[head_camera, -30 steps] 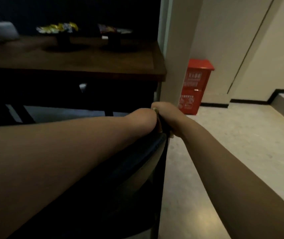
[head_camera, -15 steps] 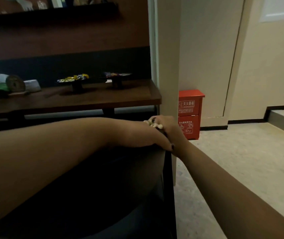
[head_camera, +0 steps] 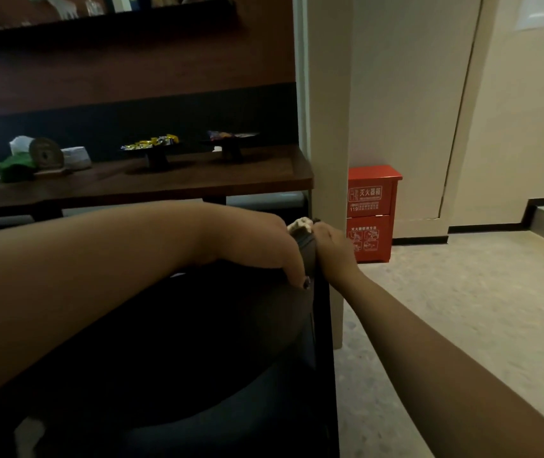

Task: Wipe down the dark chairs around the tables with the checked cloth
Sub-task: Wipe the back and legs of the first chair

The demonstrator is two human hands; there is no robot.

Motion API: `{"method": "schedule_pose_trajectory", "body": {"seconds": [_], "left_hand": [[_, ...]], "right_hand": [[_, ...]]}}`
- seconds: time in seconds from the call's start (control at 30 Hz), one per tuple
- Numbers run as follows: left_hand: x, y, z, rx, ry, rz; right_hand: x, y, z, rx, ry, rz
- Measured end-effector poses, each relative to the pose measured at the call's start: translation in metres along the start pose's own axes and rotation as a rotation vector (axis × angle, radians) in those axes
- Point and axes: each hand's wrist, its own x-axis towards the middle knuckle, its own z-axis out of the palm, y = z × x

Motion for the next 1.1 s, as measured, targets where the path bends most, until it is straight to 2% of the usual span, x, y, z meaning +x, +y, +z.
{"method": "schedule_pose_trajectory", "body": {"seconds": [0.03,0.1,0.2,0.27,0.33,0.4,0.47,0.53,0.57,0.67,0.7,0.77,0.83,0.9,0.97,1.03,1.1], "left_hand": [[-0.006,0.007,0.0,0.0,-0.008,-0.007],[-0.009,0.011,-0.001,0.028,0.005,-0.001],[-0.011,0.012,0.004,0.088,0.027,-0.034],[-0.012,0.017,0.01,0.239,0.103,-0.021],[-0.007,0.025,0.019,0.456,0.232,0.0],[0.002,0.029,0.036,0.578,0.374,-0.062],[0.008,0.027,0.057,0.752,0.564,-0.108],[0.015,0.013,0.077,0.994,0.799,-0.078],[0.016,0.007,0.086,1.08,0.856,-0.102],[0.027,-0.009,0.098,1.217,1.081,-0.051],[0.032,-0.013,0.1,1.25,1.132,-0.025],[0.038,-0.016,0.1,1.299,1.233,0.016],[0.043,-0.018,0.102,1.292,1.315,-0.022],[0.046,-0.017,0.105,1.267,1.339,-0.064],[0.052,-0.016,0.107,1.255,1.339,-0.078],[0.055,-0.014,0.108,1.254,1.334,-0.104],[0.054,-0.014,0.108,1.244,1.331,-0.145]], "right_hand": [[-0.004,0.006,0.001,-0.111,0.034,-0.041],[-0.01,0.014,0.004,-0.105,0.038,0.003],[-0.003,0.007,0.005,0.125,-0.068,0.21],[0.006,-0.01,-0.001,0.203,-0.085,0.241],[0.008,-0.024,-0.006,0.207,-0.095,0.08],[0.005,-0.023,-0.007,0.227,-0.102,0.003],[0.0,-0.014,-0.006,0.234,-0.056,-0.042],[-0.008,-0.013,-0.005,0.257,-0.015,-0.142],[-0.011,-0.015,-0.004,0.29,-0.016,-0.193],[-0.014,-0.013,-0.001,0.269,-0.04,-0.312],[-0.009,-0.009,0.001,0.242,-0.049,-0.304],[0.002,-0.005,0.003,0.194,-0.059,-0.146],[0.011,-0.003,0.002,0.102,-0.035,0.0],[0.011,-0.004,0.004,0.062,0.017,0.053],[-0.003,-0.003,0.01,0.079,0.133,-0.062],[-0.021,0.015,0.02,0.008,0.244,-0.314],[-0.037,0.046,0.025,-0.075,0.194,-0.468]]}}
